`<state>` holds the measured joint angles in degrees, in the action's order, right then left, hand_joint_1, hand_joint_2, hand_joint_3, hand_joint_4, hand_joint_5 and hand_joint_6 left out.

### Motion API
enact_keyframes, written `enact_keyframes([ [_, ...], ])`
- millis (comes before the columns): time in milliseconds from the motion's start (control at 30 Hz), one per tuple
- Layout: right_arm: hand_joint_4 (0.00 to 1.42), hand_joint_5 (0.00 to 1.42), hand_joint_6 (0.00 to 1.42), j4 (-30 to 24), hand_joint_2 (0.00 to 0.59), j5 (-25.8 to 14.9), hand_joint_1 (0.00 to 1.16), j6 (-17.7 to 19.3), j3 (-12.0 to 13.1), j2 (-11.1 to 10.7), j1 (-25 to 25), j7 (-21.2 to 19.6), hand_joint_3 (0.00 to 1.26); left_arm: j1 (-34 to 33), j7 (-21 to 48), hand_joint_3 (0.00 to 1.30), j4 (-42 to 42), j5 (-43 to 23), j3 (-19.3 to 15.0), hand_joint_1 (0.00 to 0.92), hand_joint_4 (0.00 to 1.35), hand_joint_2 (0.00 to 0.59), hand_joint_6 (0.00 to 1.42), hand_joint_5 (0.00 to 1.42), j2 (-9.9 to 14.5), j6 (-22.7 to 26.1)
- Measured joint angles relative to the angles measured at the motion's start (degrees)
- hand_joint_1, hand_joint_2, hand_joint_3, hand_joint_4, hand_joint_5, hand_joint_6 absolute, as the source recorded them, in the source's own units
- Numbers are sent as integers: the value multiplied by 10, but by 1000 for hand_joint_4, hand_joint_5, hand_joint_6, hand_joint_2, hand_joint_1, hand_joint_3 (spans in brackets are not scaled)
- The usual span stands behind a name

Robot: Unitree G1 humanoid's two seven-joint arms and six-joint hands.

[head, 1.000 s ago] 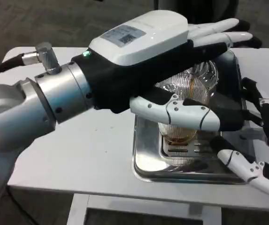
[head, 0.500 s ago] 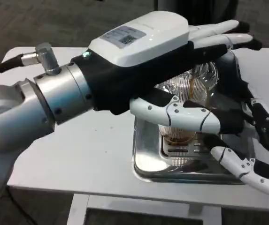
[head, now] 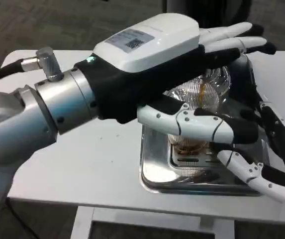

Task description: Grasp the cup under the faucet to collect the drink, then remove the cup.

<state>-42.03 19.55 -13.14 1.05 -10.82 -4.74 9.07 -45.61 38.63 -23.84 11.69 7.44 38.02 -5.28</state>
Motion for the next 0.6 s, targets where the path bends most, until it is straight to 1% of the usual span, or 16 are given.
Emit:
enact_keyframes([
  [267, 54, 129, 226, 20, 273, 1, 541, 3, -16, 2, 16, -14, 45, 0, 3, 118, -5, 0, 0, 0, 17, 115, 124, 62, 1, 6],
  [433, 54, 124, 220, 38, 274, 4, 541, 4, -25, 10, 30, -26, 45, 0, 3, 118, -7, 0, -1, 0, 17, 111, 124, 62, 2, 8],
  [600, 54, 123, 215, 52, 274, 6, 541, 9, -33, 11, 40, -35, 45, 0, 4, 118, -7, 0, -1, 0, 17, 109, 124, 62, 3, 8],
])
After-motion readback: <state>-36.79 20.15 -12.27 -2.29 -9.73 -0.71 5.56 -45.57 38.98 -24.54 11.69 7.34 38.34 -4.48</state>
